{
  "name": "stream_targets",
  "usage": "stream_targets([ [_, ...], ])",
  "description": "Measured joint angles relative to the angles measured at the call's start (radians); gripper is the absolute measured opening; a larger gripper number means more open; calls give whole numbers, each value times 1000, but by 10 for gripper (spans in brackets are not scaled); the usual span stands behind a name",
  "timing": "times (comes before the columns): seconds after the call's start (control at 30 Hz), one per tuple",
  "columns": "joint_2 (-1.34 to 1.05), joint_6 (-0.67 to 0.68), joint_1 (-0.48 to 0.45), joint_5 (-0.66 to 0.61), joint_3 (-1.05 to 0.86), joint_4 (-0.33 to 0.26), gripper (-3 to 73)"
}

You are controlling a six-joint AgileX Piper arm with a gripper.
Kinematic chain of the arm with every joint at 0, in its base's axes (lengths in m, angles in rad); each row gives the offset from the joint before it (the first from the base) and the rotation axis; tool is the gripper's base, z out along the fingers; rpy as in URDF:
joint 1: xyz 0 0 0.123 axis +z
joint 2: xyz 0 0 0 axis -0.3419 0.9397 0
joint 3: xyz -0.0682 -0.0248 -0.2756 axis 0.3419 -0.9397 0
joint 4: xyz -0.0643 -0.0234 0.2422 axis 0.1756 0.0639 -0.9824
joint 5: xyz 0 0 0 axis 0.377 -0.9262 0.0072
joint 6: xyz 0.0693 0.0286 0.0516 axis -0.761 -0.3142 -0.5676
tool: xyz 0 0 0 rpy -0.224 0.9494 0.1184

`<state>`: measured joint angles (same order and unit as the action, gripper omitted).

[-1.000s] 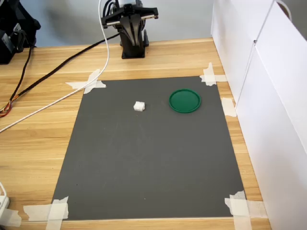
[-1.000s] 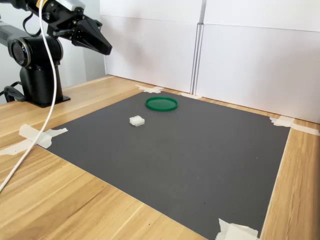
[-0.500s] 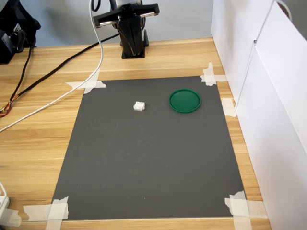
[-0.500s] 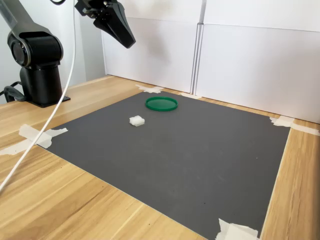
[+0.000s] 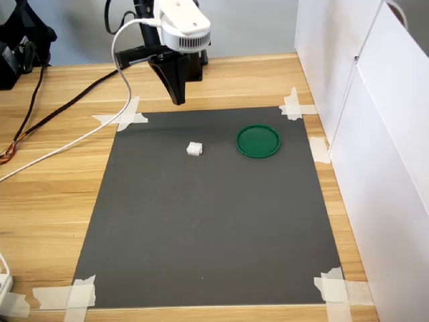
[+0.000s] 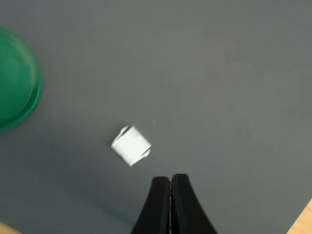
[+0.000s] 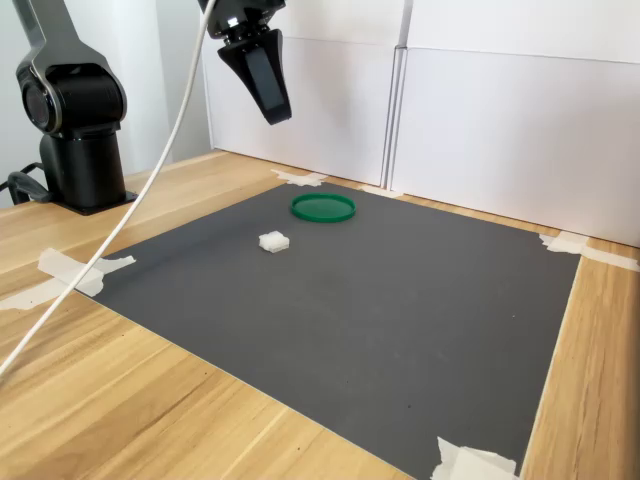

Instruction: Grasp a white terminal and put it in the green lid.

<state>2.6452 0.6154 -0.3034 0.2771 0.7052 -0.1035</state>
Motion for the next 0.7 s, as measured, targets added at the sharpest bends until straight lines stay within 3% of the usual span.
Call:
stream_targets([
  [0.17,28,215,0,-30,12,-1,-21],
  [0.37,38,282,0,-62,15,20,-21],
  [0.53,74,431,0,-105,15,24,-18],
  [0.7,101,481,0,-126,16,27,73],
])
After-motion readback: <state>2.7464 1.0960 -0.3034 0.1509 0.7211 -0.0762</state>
